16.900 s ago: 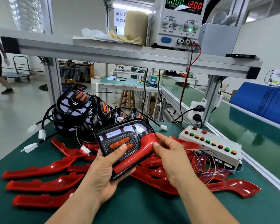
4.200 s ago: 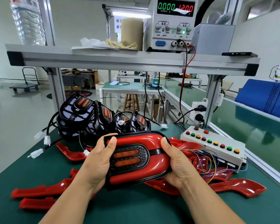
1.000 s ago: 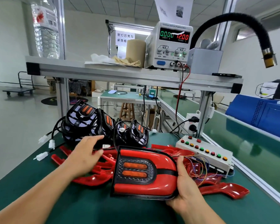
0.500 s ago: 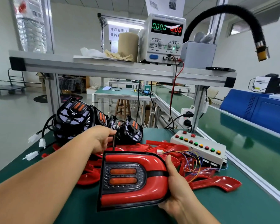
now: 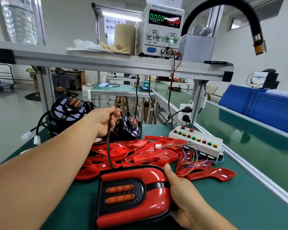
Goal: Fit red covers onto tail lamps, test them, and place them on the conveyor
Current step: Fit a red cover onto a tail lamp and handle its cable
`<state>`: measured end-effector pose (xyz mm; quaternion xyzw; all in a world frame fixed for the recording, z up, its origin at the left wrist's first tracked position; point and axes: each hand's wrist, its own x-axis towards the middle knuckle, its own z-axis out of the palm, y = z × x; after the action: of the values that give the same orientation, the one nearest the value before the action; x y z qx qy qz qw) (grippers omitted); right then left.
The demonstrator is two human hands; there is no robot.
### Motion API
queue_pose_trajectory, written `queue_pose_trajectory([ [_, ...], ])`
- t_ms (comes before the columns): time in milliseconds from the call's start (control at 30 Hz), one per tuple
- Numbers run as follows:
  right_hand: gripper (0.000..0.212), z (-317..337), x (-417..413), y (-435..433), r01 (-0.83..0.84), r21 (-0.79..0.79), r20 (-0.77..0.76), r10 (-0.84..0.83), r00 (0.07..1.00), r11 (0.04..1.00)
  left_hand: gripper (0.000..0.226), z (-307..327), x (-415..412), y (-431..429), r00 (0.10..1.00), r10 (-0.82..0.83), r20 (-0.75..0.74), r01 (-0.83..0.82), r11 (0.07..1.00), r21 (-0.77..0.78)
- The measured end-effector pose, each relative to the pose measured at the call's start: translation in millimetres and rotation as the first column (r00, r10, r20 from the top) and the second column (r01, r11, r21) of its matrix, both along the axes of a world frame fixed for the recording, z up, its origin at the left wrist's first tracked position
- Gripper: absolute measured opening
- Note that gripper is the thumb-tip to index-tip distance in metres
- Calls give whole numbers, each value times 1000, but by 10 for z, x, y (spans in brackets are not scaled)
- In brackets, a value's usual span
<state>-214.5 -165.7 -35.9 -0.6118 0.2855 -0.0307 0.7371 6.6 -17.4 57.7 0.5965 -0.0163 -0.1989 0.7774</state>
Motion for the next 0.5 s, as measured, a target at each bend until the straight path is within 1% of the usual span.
queue_pose_trajectory([
  [67,52,-13,-15,-56,-25,-197,-68,12,998,980,30,18,-69,-14,999,-27,35,29,998,-53],
  [133,48,-26,-5,-142,-101,-431,-120,54,991,897,28,48,-149,7,993,-77,91,84,993,-77],
  [167,49,-26,-1,-181,-121,-520,-128,62,990,846,28,67,-192,29,987,-102,121,112,990,-82],
  [233,55,-20,3,-242,-137,-686,-124,71,990,714,27,106,-277,90,973,-137,183,155,984,-87],
  [300,57,0,20,-289,-164,-827,-136,91,986,537,27,137,-364,165,953,-160,255,185,980,-75],
  [333,57,27,26,-307,-172,-873,-138,107,985,456,27,146,-406,208,939,-172,299,195,979,-49],
  [367,56,55,39,-330,-165,-903,-124,127,984,396,27,148,-445,256,919,-189,347,203,979,-5],
  [400,54,102,53,-350,-140,-915,-93,139,986,377,27,148,-481,305,895,-211,394,209,977,48],
  [433,49,152,79,-373,-98,-914,-43,146,988,393,27,145,-514,358,870,-234,435,213,972,97],
  [500,33,283,157,-387,7,-873,89,146,985,488,27,145,-572,454,833,-253,492,204,967,153],
])
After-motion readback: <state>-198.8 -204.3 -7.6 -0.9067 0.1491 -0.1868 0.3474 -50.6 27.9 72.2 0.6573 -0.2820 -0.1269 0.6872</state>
